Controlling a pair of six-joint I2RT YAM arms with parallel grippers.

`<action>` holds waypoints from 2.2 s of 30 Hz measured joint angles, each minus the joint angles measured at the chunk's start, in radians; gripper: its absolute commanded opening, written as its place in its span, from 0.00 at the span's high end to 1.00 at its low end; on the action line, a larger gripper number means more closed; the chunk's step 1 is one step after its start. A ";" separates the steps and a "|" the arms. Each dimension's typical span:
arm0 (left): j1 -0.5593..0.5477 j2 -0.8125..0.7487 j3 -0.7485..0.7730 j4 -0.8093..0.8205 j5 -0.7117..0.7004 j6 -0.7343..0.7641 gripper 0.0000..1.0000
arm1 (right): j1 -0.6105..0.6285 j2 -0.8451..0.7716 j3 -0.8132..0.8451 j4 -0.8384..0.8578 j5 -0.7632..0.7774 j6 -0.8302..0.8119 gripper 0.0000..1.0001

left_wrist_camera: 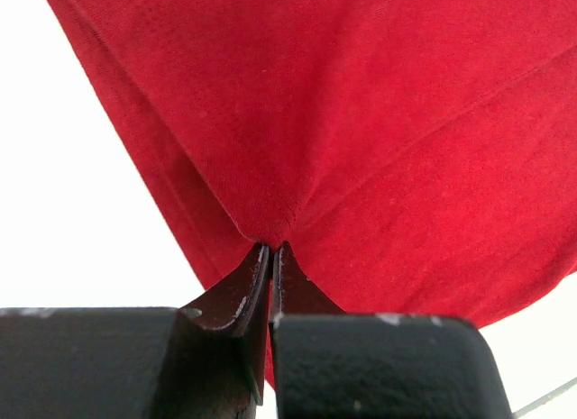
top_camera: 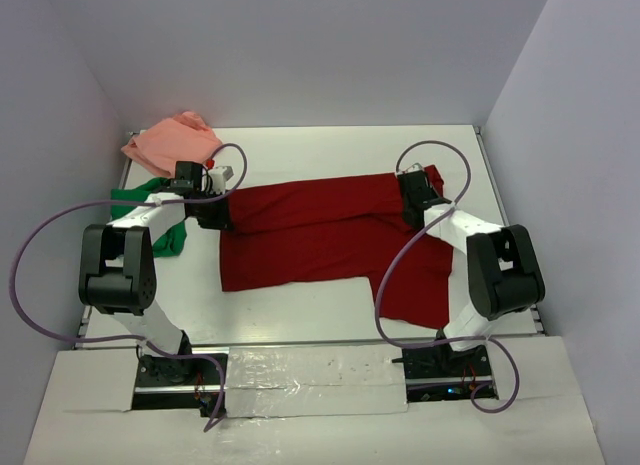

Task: Fold and stack the t-shirts
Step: Fold the flattened tshirt in 1/3 of the way

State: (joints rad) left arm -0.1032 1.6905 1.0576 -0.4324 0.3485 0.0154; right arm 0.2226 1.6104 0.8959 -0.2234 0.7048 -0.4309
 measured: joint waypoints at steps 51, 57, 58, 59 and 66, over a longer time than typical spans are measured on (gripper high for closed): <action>0.000 0.087 0.270 0.078 -0.074 -0.005 1.00 | -0.053 0.164 0.400 0.073 -0.045 -0.038 1.00; 0.002 0.171 0.359 0.080 -0.101 -0.005 1.00 | -0.071 0.277 0.560 0.076 -0.047 -0.039 1.00; 0.002 0.181 0.371 0.082 -0.106 -0.004 1.00 | -0.074 0.294 0.581 0.077 -0.048 -0.039 1.00; 0.002 0.190 0.381 0.084 -0.110 -0.005 1.00 | -0.077 0.314 0.608 0.077 -0.047 -0.039 1.00; 0.006 0.246 0.443 0.114 -0.148 -0.037 1.00 | -0.093 0.427 0.752 0.087 -0.051 -0.039 1.00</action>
State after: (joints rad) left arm -0.0971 1.9369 1.5002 -0.3180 0.2005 -0.0212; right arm 0.1299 2.0373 1.6474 -0.1364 0.6540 -0.4694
